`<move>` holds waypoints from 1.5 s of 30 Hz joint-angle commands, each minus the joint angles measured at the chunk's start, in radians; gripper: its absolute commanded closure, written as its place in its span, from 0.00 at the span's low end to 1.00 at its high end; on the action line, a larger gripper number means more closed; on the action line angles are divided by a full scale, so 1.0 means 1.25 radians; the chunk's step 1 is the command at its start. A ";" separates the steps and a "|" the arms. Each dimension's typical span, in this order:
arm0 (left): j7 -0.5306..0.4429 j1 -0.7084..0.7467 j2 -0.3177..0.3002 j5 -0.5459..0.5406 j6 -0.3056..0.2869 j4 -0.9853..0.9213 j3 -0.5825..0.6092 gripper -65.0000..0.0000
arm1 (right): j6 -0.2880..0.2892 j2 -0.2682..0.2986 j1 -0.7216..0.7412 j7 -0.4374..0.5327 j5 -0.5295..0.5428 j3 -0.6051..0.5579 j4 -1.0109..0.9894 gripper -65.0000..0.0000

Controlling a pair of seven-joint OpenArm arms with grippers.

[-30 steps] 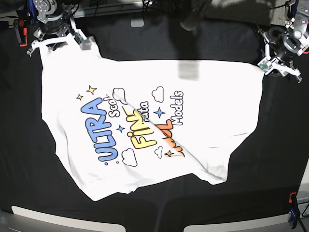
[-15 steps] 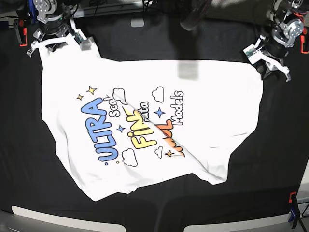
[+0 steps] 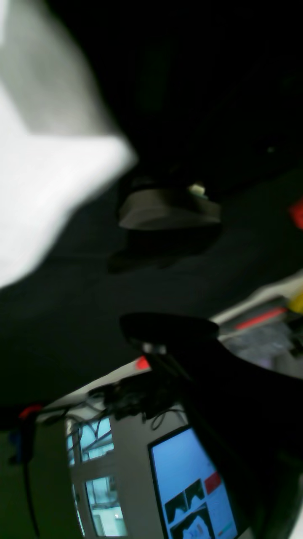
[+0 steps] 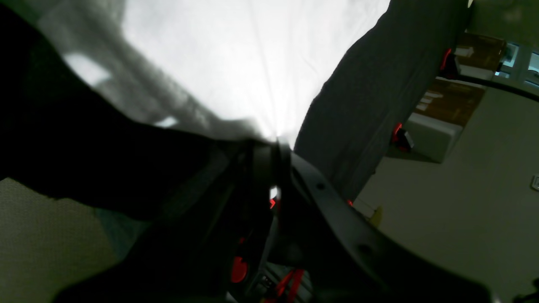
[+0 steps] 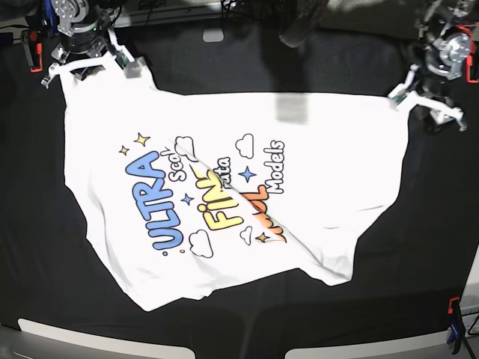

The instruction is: Layout the t-shirt on the table in an organized manner, then fold the t-shirt properly

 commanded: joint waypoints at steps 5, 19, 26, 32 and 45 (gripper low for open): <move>-0.007 0.049 -0.137 -0.029 -0.023 0.098 -0.003 0.52 | -0.008 0.011 -0.002 -0.002 -0.018 0.005 0.014 1.00; -0.116 -0.001 -0.192 -0.251 -0.213 0.214 -0.003 0.52 | -0.008 0.011 -0.002 -0.003 -0.015 0.005 0.014 1.00; -0.119 -0.003 -0.192 -0.263 -0.220 0.202 0.025 0.52 | -0.009 0.011 -0.002 -0.004 -0.015 0.005 0.014 1.00; -0.106 -0.066 -0.185 -0.173 -0.148 0.180 0.159 0.53 | -0.009 0.011 -0.002 -0.005 -0.015 0.005 0.014 1.00; -0.065 -0.188 -0.152 -0.172 -0.137 0.051 0.259 0.53 | -0.009 0.011 -0.002 -0.010 -0.015 0.005 0.014 1.00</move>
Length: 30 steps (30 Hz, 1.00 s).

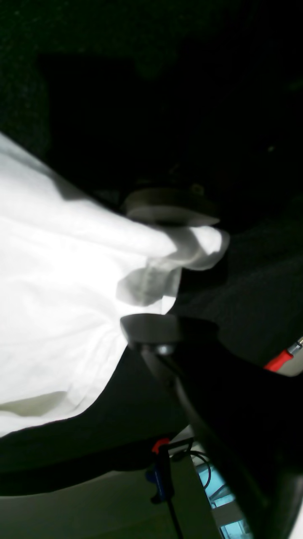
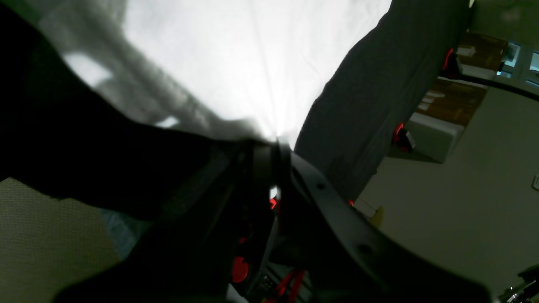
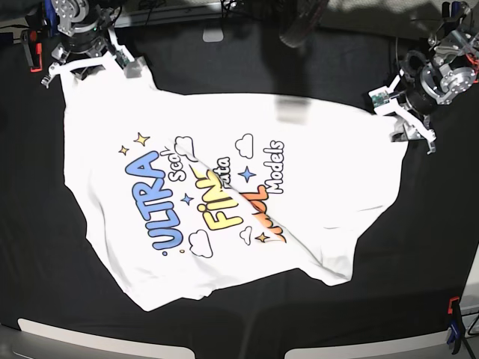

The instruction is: Layout the t-shirt on the table in an organized manner, then fold the t-shirt properly

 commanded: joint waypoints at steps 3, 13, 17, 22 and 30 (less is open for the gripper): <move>0.023 0.003 -0.013 0.004 -0.005 0.013 -0.002 0.61 | -0.009 0.012 -0.003 -0.009 -0.018 0.005 0.014 1.00; 0.035 0.003 -0.014 -0.014 -0.005 0.119 -0.002 1.00 | -0.009 0.013 -0.003 -0.019 -0.019 0.005 0.014 1.00; 0.168 0.003 -0.013 -0.129 -0.002 0.160 -0.002 1.00 | -0.009 0.013 -0.011 -0.020 -0.023 0.005 0.020 1.00; 0.318 0.007 -0.013 -0.209 0.052 0.197 -0.002 1.00 | -0.006 0.013 -0.078 -0.002 -0.082 0.005 0.065 1.00; 0.347 0.101 -0.013 -0.192 0.067 0.233 -0.002 1.00 | -0.008 0.013 -0.153 -0.013 -0.081 0.005 0.081 1.00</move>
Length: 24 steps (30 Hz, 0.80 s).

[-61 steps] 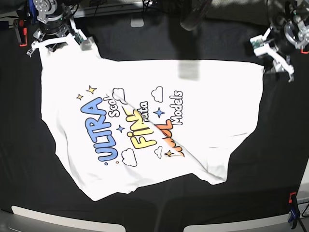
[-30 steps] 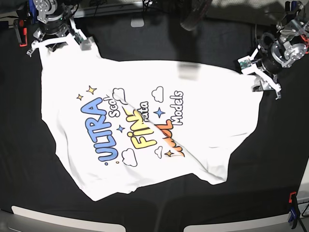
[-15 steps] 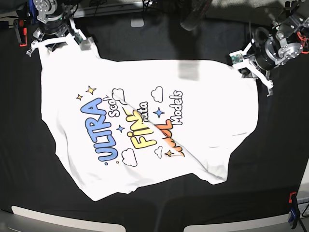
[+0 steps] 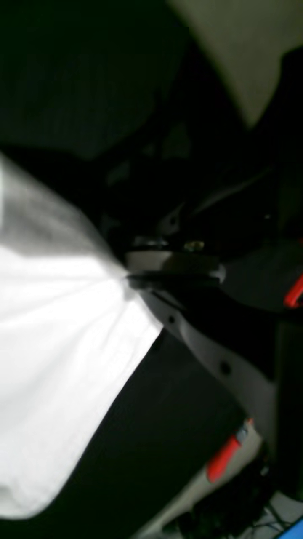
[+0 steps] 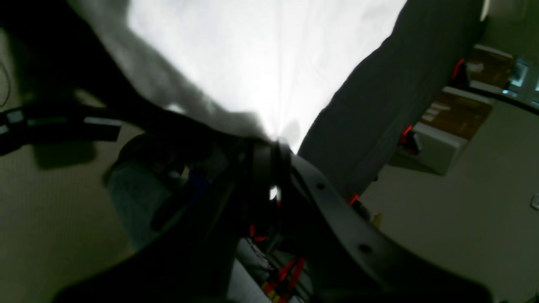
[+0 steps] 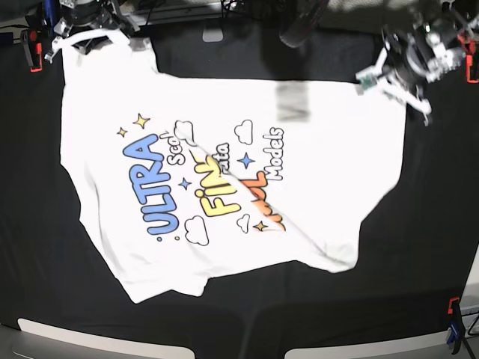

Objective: Layout the t-shirt on the table in an organized manner, then fold the t-shirt properly
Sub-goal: 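Pull the shirt corners with both grippers to stretch it flat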

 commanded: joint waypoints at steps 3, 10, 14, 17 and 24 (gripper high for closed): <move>0.029 0.043 -0.013 0.101 0.016 0.025 -0.006 1.00 | -0.009 0.011 -0.019 -0.009 -0.015 0.004 0.014 1.00; 0.090 0.116 -0.022 0.265 0.118 0.029 -0.006 1.00 | -0.008 0.011 -0.049 -0.009 -0.048 0.005 0.014 1.00; 0.119 0.152 -0.022 0.306 0.121 0.031 -0.006 1.00 | -0.009 0.011 -0.093 -0.009 -0.104 0.005 0.014 1.00; 0.122 0.185 -0.022 0.313 0.121 0.038 -0.006 1.00 | -0.018 0.011 -0.120 -0.009 -0.108 0.005 0.014 1.00; 0.190 0.264 -0.022 0.404 0.121 0.058 -0.006 1.00 | -0.033 0.011 -0.180 -0.022 -0.127 0.005 0.014 1.00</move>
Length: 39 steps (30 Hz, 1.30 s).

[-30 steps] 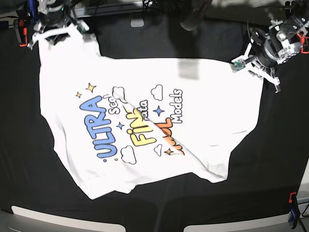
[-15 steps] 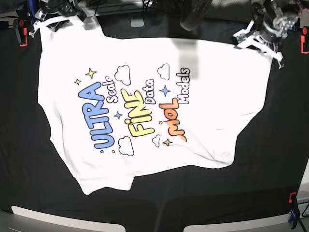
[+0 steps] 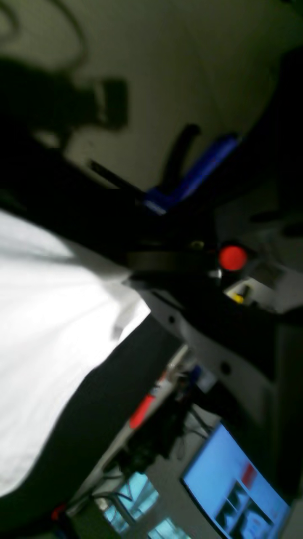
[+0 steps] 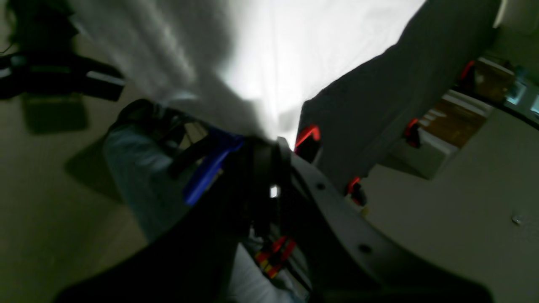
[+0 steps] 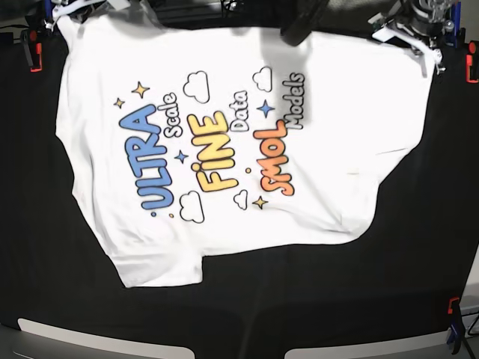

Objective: Layout the t-shirt on the table in an organized manner, then fold the t-shirt properly
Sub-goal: 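Pull the shirt corners with both grippers to stretch it flat, then lower both grippers and pinch the shirt's collar-end edge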

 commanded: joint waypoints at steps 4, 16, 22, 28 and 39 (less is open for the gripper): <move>0.030 0.044 -0.013 0.054 0.028 0.012 -0.005 1.00 | -0.011 0.008 -0.048 -0.037 -0.045 0.004 0.013 1.00; -0.034 0.049 -0.013 0.202 0.169 0.012 -0.009 1.00 | -0.085 0.008 -0.040 -0.035 -0.153 0.005 0.013 1.00; -0.106 0.019 -0.013 0.195 0.174 0.012 -0.009 1.00 | -0.099 0.008 0.056 -0.034 -0.108 0.005 0.013 1.00; -0.185 -0.096 -0.013 0.040 0.170 0.012 -0.009 1.00 | -0.085 0.008 0.203 -0.025 0.060 0.005 0.013 1.00; -0.248 -0.297 -0.012 -0.226 0.127 0.011 -0.009 1.00 | -0.037 0.003 0.392 0.043 0.240 0.005 0.012 1.00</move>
